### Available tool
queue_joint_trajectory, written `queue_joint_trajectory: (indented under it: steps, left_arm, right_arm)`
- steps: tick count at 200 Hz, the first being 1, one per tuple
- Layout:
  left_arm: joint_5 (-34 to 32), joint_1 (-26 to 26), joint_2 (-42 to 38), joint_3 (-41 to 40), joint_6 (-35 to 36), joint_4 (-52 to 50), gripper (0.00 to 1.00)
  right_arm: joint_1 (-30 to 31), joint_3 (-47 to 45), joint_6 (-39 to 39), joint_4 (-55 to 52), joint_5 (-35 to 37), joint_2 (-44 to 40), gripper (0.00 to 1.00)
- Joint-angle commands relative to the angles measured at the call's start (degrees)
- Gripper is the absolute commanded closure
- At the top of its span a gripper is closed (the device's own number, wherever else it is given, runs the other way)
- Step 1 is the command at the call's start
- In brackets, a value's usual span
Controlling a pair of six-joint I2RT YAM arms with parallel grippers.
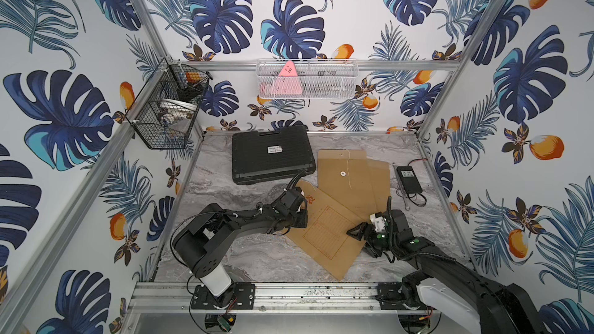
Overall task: Close the mouth of the file bag
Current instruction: Pick up the file bag from the center of the board.
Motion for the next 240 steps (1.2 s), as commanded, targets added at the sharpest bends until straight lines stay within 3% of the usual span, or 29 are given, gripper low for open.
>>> queue_joint_trajectory:
  steps: [1, 28, 82, 112, 137, 182, 197, 216, 240]
  left_arm:
    - [0.37, -0.08, 1.33, -0.86, 0.27, -11.31, 0.73]
    - [0.28, -0.08, 0.85, -0.97, 0.18, -11.74, 0.73]
    - [0.84, -0.08, -2.33, 0.97, 0.44, -15.21, 0.72]
    - [2.15, 0.49, -8.23, 4.0, 1.35, -21.43, 0.69]
    - [4.76, 3.61, -15.39, 7.56, 2.45, -28.23, 0.61]
    - [14.06, 11.5, -26.31, 15.55, 3.55, -36.62, 0.39]
    - [20.35, 11.77, -29.21, 15.03, -1.48, -33.02, 0.33]
    - [27.24, 11.12, -34.17, 7.61, -17.34, -18.87, 0.26]
    - [25.8, 8.04, -39.8, -0.92, -32.37, -6.73, 0.17]
  right_arm:
    - [0.04, -0.3, -0.56, 6.54, -1.11, -2.87, 0.24]
    - [0.07, 0.05, 1.05, 9.05, -2.99, -3.61, 0.32]
    - [0.19, 2.76, 4.71, 8.82, -4.68, -1.8, 0.68]
    - [0.2, 6.52, 7.25, 3.85, -5.21, -4.08, 0.86]
    - [0.23, 10.25, 11.66, 1.28, -5.31, -5.27, 1.0]
    - [-0.25, 22.77, 19.2, -5.58, -4.25, -2.35, 1.0]
    - [-0.77, 27.09, 20.82, -9.23, -3.74, -0.32, 1.0]
    - [-1.08, 28.51, 26.06, -7.5, -3.24, 0.23, 1.0]
    - [-1.07, 27.3, 32.38, -0.64, -0.22, -0.05, 1.0]
